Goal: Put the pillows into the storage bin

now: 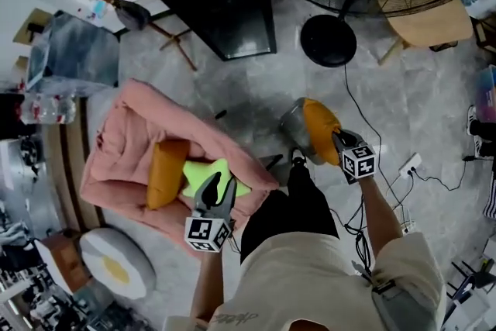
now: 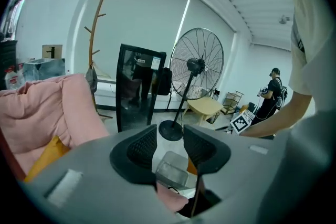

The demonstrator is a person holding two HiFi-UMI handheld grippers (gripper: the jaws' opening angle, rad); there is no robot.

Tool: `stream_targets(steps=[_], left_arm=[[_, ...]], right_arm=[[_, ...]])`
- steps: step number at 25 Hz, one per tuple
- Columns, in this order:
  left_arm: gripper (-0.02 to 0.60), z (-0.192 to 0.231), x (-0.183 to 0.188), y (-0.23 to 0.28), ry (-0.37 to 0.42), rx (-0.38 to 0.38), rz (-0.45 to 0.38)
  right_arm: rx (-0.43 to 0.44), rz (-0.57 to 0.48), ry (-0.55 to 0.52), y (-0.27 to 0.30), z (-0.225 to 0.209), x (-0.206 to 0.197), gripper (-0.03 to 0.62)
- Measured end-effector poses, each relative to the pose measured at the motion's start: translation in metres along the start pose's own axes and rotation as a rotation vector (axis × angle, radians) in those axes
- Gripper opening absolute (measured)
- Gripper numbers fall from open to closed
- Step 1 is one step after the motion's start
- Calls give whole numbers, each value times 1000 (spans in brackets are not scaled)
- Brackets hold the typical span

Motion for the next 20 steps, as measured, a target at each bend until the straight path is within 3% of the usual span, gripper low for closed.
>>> stream_targets(steps=[13,20], left_arm=[[175,-20,-13,96,-43,-3,113],[175,-16,-31,126,-107,16,148]], right_arm=[[-5,202,95,112,-73,-66,60],[25,284,50,168,-89,-86,60]])
Point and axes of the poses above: the fingertips, and each gripper's own axes: y forward along the fingers, z to its left, x out of its top, the point moved 9 cm from there along -y, backward along the fingers, and after that the axes turned 1 degree about -x, right-handed, at the moved point
